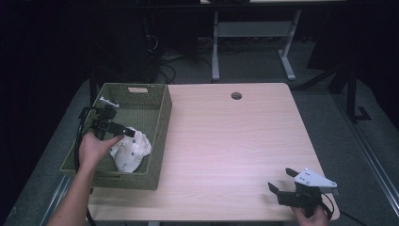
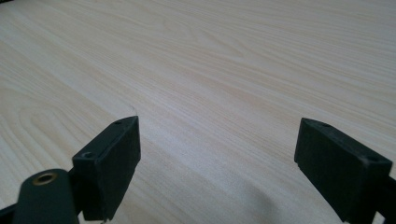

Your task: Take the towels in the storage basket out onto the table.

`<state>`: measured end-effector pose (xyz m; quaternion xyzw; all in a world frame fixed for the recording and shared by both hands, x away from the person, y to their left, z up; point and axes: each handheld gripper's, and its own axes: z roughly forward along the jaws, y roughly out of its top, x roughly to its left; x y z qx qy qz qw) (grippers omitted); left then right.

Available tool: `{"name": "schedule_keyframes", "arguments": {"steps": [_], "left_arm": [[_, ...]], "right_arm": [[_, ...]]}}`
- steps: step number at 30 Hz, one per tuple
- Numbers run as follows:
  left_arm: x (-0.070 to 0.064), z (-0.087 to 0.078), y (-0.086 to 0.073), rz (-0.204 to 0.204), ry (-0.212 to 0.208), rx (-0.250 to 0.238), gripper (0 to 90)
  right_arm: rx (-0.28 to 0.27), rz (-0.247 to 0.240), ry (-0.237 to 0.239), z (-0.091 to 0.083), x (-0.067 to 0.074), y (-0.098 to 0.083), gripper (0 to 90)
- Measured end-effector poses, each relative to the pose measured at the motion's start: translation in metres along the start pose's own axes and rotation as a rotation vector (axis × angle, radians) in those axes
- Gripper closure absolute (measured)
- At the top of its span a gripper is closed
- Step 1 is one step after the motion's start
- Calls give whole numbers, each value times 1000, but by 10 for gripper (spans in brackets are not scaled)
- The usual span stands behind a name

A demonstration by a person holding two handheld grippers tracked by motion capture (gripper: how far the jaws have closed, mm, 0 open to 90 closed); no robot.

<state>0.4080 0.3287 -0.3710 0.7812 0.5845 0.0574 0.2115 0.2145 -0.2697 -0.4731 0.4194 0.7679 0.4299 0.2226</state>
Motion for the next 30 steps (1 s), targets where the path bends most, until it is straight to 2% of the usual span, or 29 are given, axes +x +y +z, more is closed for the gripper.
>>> {"name": "schedule_keyframes", "arguments": {"steps": [3,8,10,13,16,19,20,23,30], "left_arm": [[3,10,2,-9,51,50,289],[4,27,5,13,96,150,283],[2,33,5,29,125,184,282],[1,40,4,32,143,226,281],[-1,48,3,46,134,275,282],[-6,57,1,80,139,341,288],[-9,61,0,92,154,360,286],[-14,63,1,129,186,383,278],[-10,62,2,90,173,364,387]], "right_arm": [[-2,-3,1,0,-1,0,140],[-1,-2,1,1,-1,0,140],[1,0,0,0,-1,-1,140],[3,-1,1,1,-1,0,140],[4,-2,1,1,0,-1,140],[0,-3,-1,1,-1,-1,140],[0,-3,-1,1,-1,0,140],[3,-1,-2,1,0,-1,140],[-2,-4,1,0,0,0,140]]}}
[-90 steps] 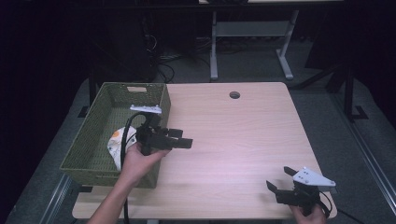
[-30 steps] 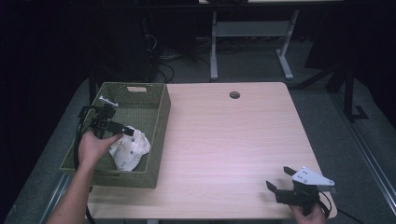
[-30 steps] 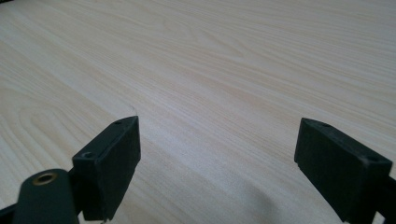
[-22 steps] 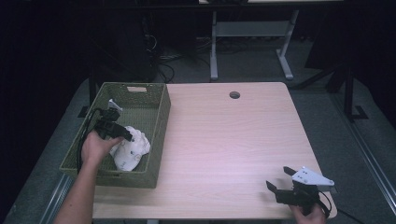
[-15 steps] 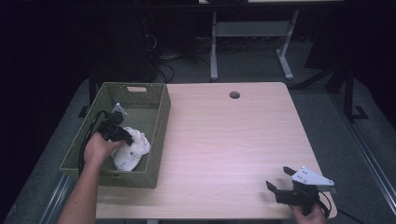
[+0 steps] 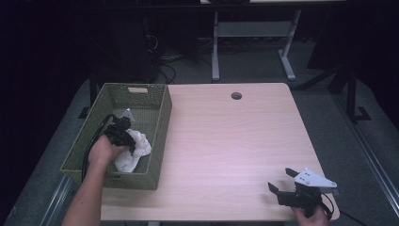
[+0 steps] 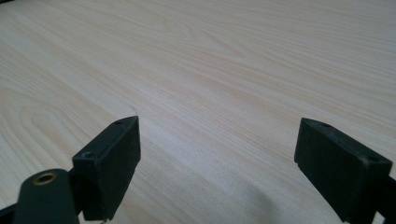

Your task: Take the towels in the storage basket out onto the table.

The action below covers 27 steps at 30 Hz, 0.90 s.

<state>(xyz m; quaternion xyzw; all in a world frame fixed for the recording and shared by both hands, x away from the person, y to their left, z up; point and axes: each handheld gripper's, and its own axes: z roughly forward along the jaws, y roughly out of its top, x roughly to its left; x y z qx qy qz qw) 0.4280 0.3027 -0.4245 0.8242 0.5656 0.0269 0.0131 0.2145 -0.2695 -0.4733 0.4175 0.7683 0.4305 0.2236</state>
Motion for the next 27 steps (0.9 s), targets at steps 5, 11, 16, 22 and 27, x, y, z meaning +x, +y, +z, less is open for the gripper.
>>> {"name": "schedule_keyframes", "arguments": {"steps": [5,11,16,22,27], "left_arm": [[-2,-1,1,6,-7,-1,482],[-5,-2,2,20,17,3,633],[-5,-4,1,41,14,-5,694],[2,-13,-4,26,-18,-59,734],[11,-41,-15,6,-107,-190,735]], "right_arm": [[7,-5,2,1,1,0,140],[6,-5,6,1,2,0,140],[12,-5,7,2,2,0,140],[18,-3,5,3,1,-1,140],[17,-3,2,3,2,-1,140]]}}
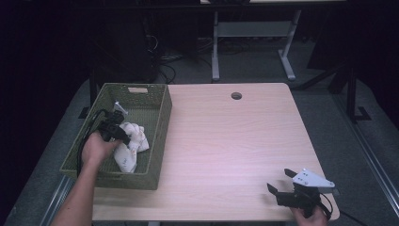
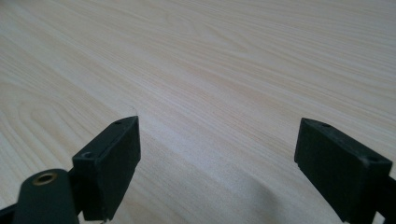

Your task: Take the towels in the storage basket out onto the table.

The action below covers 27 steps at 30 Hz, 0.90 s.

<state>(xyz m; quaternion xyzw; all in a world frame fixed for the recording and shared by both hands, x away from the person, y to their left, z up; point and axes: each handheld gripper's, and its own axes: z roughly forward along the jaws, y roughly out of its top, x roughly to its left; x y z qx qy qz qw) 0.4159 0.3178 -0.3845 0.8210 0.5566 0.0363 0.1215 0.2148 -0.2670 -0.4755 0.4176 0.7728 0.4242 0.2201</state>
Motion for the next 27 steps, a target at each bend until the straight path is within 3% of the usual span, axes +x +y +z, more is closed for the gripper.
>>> {"name": "schedule_keyframes", "arguments": {"steps": [4,7,10,16,21,27], "left_arm": [[3,-22,-10,-6,-76,-106,735],[4,-30,-15,-1,-136,-140,734],[6,-35,-19,1,-166,-154,734],[13,-45,-25,-33,-277,-228,733],[16,-48,-25,-39,-274,-230,732],[20,-52,-26,-64,-331,-259,731]], "right_arm": [[-7,0,-4,-1,1,1,140],[-3,-6,-3,-1,1,1,140],[-4,-12,-4,-1,2,1,140],[-8,-7,-5,-2,2,1,140],[-4,-5,-7,-1,1,1,140],[-9,-3,-7,-2,0,1,140]]}}
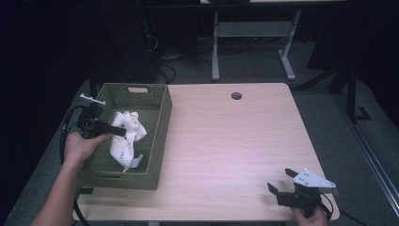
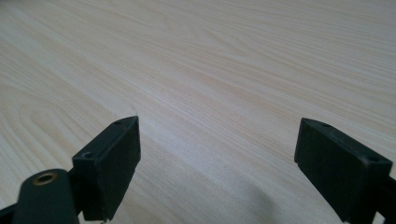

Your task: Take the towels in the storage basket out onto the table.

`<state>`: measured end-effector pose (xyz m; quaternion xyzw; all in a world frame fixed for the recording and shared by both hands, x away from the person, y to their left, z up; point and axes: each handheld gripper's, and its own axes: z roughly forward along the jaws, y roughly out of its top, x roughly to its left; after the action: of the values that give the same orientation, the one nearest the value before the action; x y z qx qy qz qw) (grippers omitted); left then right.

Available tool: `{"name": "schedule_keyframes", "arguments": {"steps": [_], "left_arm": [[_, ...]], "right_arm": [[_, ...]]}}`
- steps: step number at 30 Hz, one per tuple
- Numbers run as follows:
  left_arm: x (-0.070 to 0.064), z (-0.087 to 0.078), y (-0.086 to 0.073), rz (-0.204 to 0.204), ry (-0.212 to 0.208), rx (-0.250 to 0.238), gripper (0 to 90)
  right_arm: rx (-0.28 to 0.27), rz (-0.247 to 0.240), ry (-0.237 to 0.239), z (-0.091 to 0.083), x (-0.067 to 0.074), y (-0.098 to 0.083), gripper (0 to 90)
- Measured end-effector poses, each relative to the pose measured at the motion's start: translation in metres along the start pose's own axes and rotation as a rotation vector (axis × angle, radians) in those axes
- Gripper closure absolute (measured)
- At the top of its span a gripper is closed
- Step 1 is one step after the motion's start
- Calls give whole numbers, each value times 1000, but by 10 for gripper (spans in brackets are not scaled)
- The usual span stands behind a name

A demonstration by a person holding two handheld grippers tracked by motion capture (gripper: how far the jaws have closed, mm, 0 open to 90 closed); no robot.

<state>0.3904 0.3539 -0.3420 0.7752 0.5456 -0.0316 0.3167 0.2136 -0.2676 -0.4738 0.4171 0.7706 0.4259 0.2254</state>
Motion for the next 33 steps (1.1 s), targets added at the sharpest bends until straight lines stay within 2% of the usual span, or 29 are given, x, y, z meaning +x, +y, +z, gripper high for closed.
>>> {"name": "schedule_keyframes", "arguments": {"steps": [1,5,9,14,16,25,28,31,33], "left_arm": [[1,-3,0,-9,-14,-13,731],[2,-8,1,-20,-32,-14,728],[3,-20,2,-31,-88,-47,727],[7,-33,0,-67,-199,-107,727],[8,-36,-1,-83,-229,-117,727],[10,-47,-2,-96,-259,-149,727],[8,-52,-1,-99,-294,-172,727],[7,-55,0,-106,-316,-173,726],[7,-56,-1,-127,-339,-187,726]], "right_arm": [[2,2,-1,0,0,0,140],[0,-1,-2,0,-1,0,140],[-3,-2,-4,-1,-1,0,140],[-4,1,-5,-1,-1,0,140],[-8,-2,-5,-2,-2,0,140],[-9,-2,-7,-2,-2,0,140],[-9,-3,-7,-2,-2,0,140],[-10,0,-8,-3,-2,0,140],[-10,-1,-9,-3,-2,0,140]]}}
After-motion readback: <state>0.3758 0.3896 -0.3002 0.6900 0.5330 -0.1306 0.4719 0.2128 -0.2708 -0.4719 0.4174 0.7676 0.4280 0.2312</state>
